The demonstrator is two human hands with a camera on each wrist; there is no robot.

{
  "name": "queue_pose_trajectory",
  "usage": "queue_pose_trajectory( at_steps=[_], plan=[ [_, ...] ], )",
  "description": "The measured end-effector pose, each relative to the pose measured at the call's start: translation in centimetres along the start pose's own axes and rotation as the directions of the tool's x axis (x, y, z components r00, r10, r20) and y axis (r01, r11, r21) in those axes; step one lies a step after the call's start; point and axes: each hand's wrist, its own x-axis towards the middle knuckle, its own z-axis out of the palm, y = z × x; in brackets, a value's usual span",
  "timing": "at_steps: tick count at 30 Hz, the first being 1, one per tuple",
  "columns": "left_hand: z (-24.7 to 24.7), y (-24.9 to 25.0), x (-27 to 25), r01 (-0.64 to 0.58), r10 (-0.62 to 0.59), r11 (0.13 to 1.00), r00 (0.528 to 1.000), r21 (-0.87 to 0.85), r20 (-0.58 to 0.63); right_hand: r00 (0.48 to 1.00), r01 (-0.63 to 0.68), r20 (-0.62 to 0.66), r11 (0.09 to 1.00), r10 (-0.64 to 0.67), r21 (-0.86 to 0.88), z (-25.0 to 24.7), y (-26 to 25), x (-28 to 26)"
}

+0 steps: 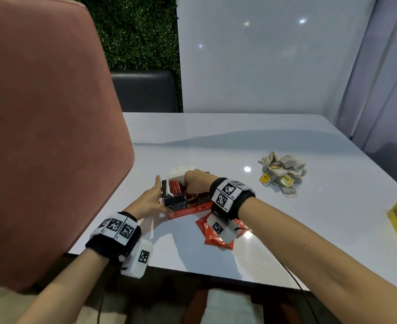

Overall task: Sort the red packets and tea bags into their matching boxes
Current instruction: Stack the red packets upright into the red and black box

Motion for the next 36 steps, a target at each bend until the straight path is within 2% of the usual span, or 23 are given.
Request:
queue_pose_trajectory(
  at_steps=[2,3,5,6,7,8,9,10,12,14,16,18,22,25,29,31,33,36],
  plan=[
    [-0.2,0.4,-0.8,-0.005,0.006,0.999,1.000,-0.045,0.017,0.997,0.014,-0.083,0.998,-0.010,0.054,-0.7,0.6,-0.8],
    [-0.4,0.6,-1.4,-0.015,0.014,0.999,1.000,-0.041,-0.018,0.991,0.025,-0.134,0.994,-0.010,0.109,-1.2,1.2,-1.4],
    [-0.8,1.5,-3.0,-0.056,0.060,0.998,0.974,0.025,-0.217,0.969,0.043,-0.246,0.974,0.013,0.223,-2.4,3.1,-2.8],
    [-0.8,2.3,-4.0,-0.115,0.126,0.992,0.928,0.051,-0.350,0.954,0.042,-0.296,0.966,0.037,0.255,-2.9,4.3,-3.6],
    [-0.7,3.3,-5.0,-0.206,0.219,0.975,0.861,0.078,-0.460,0.941,0.026,-0.333,0.966,0.064,0.259,-3.3,5.6,-4.3],
    [-0.4,4.4,-5.8,-0.287,0.297,0.953,0.818,0.099,-0.493,0.934,-0.012,-0.344,0.973,0.093,0.231,-3.5,6.9,-5.1],
    [0.2,5.6,-6.5,-0.336,0.348,0.936,0.825,0.109,-0.445,0.941,-0.073,-0.313,0.981,0.127,0.179,-3.5,7.9,-5.8],
    [1.0,6.6,-6.8,-0.348,0.368,0.930,0.867,0.119,-0.338,0.957,-0.147,-0.235,0.983,0.171,0.114,-3.3,8.7,-6.4],
    [3.5,8.1,-6.7,-0.305,0.320,0.935,0.945,0.180,-0.061,0.967,-0.254,-0.014,0.967,0.254,-0.005,-1.9,9.5,-7.2],
    [5.7,9.1,-5.8,-0.250,0.233,0.918,0.968,0.308,0.092,0.945,-0.293,0.137,0.955,0.297,-0.048,0.1,10.0,-7.5],
    [7.5,9.5,-4.9,-0.207,0.172,0.885,0.978,0.416,0.121,0.939,-0.302,0.153,0.952,0.307,-0.055,2.0,10.2,-7.6],
    [8.8,10.0,-4.2,-0.173,0.145,0.854,0.985,0.491,0.094,0.945,-0.295,0.121,0.951,0.305,-0.092,3.4,10.3,-8.0],
    [9.8,10.8,-3.1,-0.100,0.092,0.826,0.995,0.554,0.042,0.947,-0.298,0.108,0.953,0.302,-0.053,3.8,9.8,-8.5],
    [9.6,10.9,-2.7,-0.076,0.066,0.870,0.997,0.487,0.037,0.938,-0.340,0.104,0.938,0.332,0.073,3.6,10.2,-8.2],
    [7.7,10.5,-2.7,-0.136,0.131,0.954,0.991,0.266,0.035,0.936,-0.348,0.101,0.837,0.338,0.422,3.6,11.9,-8.3],
    [6.2,10.1,-3.1,-0.194,0.193,0.978,0.981,0.073,0.021,0.930,-0.327,0.026,0.796,0.366,0.509,3.5,12.6,-8.7],
    [4.7,9.8,-3.8,-0.232,0.230,0.965,0.973,-0.123,-0.028,0.930,-0.263,-0.074,0.790,0.361,0.554,3.3,13.1,-9.2],
    [3.3,9.1,-4.4,-0.331,0.294,0.907,0.940,-0.259,-0.170,0.926,-0.120,-0.212,0.776,0.312,0.619,2.3,13.1,-10.3]
  ],
)
